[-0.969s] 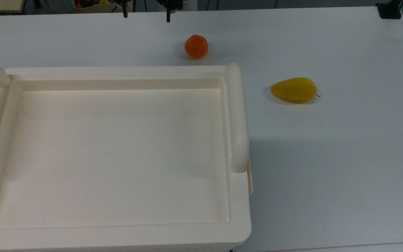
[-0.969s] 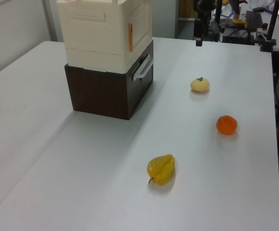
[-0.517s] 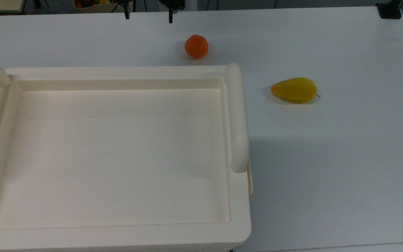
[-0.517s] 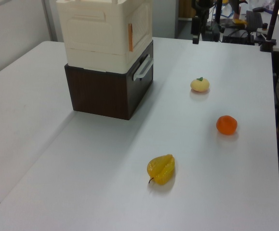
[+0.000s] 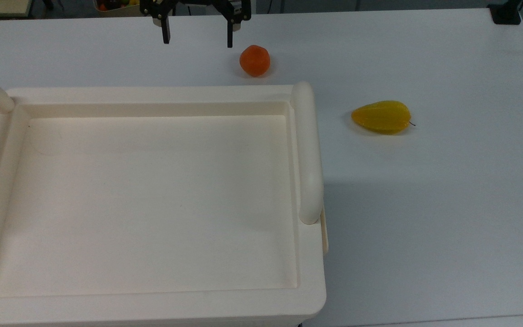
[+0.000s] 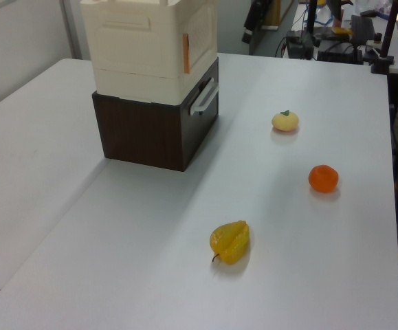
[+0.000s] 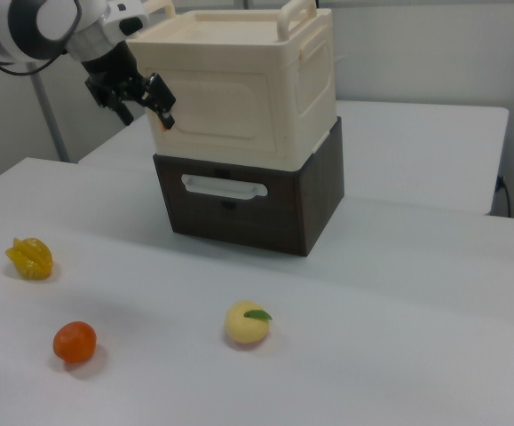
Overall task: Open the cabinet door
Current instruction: 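Move the gripper toward the orange handle of the cream cabinet door, then lower the gripper onto the orange door handle and close on it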
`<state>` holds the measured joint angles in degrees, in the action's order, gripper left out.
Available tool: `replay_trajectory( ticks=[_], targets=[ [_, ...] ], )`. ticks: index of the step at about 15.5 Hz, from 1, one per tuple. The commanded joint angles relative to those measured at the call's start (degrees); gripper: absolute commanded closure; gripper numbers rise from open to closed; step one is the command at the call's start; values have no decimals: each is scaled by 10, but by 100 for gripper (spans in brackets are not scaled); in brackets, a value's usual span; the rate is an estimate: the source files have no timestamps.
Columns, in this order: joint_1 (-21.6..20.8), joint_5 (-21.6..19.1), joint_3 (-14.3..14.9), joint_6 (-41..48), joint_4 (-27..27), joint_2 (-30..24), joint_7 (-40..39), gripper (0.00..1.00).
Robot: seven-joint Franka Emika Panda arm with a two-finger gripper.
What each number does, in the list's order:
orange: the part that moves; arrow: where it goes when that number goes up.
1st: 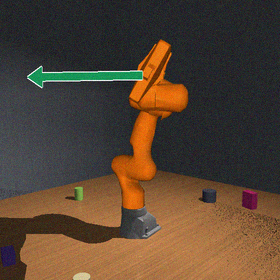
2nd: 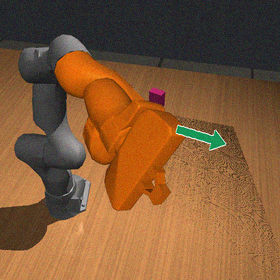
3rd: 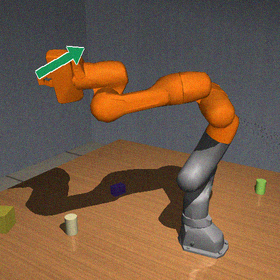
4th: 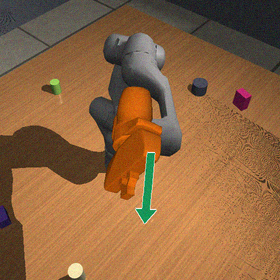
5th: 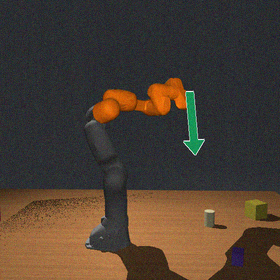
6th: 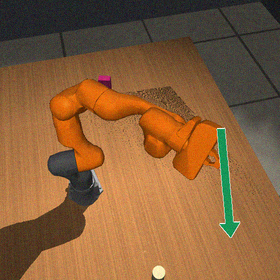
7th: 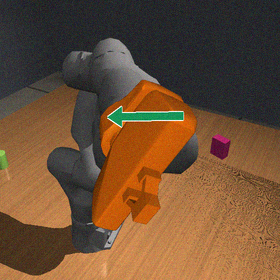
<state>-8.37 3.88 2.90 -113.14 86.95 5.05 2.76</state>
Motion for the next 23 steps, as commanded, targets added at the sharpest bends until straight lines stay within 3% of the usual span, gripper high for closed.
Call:
replay_trajectory(
  ticks=[1, 8, 14, 18, 23],
  targets=[
    [-21, -5, -1, -71, -11, 31, 11, 0],
    [-36, -8, -4, -217, -18, 83, 47, 0],
    [-45, -1, -4, -274, -17, 104, 42, 1],
    [-45, 2, -4, -285, -18, 106, 44, 11],
    [-53, 31, -4, -285, -17, 106, 44, 40]
  ],
)
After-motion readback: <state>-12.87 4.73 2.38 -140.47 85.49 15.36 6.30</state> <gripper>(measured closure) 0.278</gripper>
